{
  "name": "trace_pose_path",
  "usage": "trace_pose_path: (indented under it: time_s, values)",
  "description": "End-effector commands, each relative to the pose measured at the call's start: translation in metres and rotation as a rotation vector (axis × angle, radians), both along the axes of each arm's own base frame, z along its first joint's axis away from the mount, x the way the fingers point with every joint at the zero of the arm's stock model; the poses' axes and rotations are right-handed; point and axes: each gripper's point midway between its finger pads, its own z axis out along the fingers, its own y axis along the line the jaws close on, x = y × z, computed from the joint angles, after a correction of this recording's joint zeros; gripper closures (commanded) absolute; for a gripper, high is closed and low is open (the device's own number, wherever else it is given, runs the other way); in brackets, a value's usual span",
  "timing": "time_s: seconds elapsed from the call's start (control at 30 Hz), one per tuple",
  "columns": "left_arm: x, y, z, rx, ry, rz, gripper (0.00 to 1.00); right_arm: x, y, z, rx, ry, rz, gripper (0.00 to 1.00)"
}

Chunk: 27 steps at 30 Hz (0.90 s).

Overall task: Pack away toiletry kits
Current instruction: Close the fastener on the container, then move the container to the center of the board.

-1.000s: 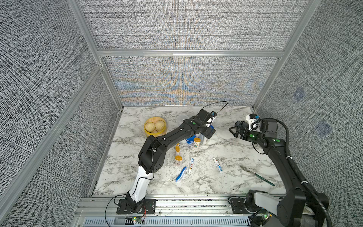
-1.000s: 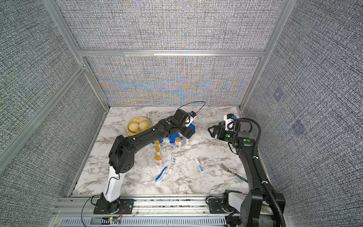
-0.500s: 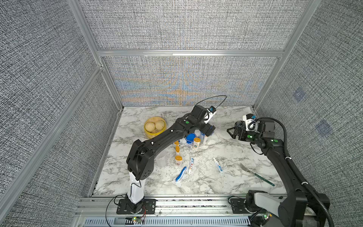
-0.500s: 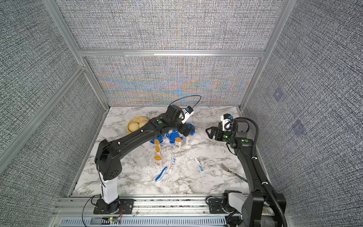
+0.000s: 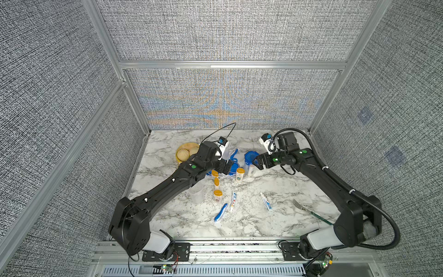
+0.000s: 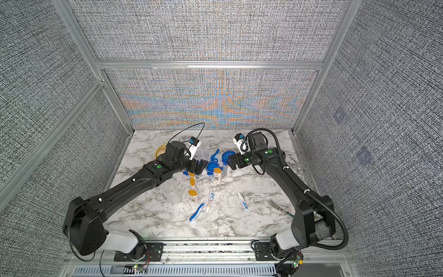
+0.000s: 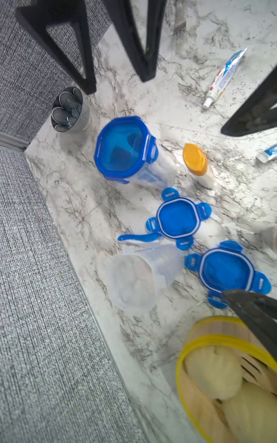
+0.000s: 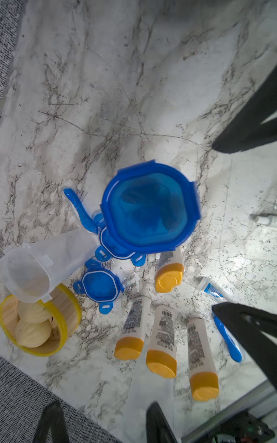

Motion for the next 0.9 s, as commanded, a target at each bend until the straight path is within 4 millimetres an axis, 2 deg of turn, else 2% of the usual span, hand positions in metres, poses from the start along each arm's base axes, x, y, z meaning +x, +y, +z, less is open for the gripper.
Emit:
trace_pose_path:
  time_s: [0.0, 0.27, 0.57, 0.7, 0.87]
  values:
    - [0.000, 0.006, 0.011, -0.063, -0.052, 0.024, 0.02, 0.004, -0.002, -0.011, -0.121, 0.017, 0.042, 0.01]
    - [-0.005, 0.017, -0.002, -0.074, -0.045, 0.029, 0.02, 0.022, 0.009, -0.024, -0.176, 0.055, 0.095, 0.01]
    - [-0.009, 0.011, 0.000, -0.115, -0.062, -0.024, 0.02, 0.033, 0.018, -0.044, -0.185, 0.099, 0.131, 0.02]
    - [-0.007, 0.012, -0.003, -0.108, -0.057, -0.021, 0.02, 0.038, 0.020, -0.049, -0.189, 0.108, 0.131, 0.07]
    - [-0.005, 0.011, -0.003, -0.102, -0.057, -0.019, 0.02, 0.044, 0.011, -0.053, -0.229, 0.111, 0.076, 0.14]
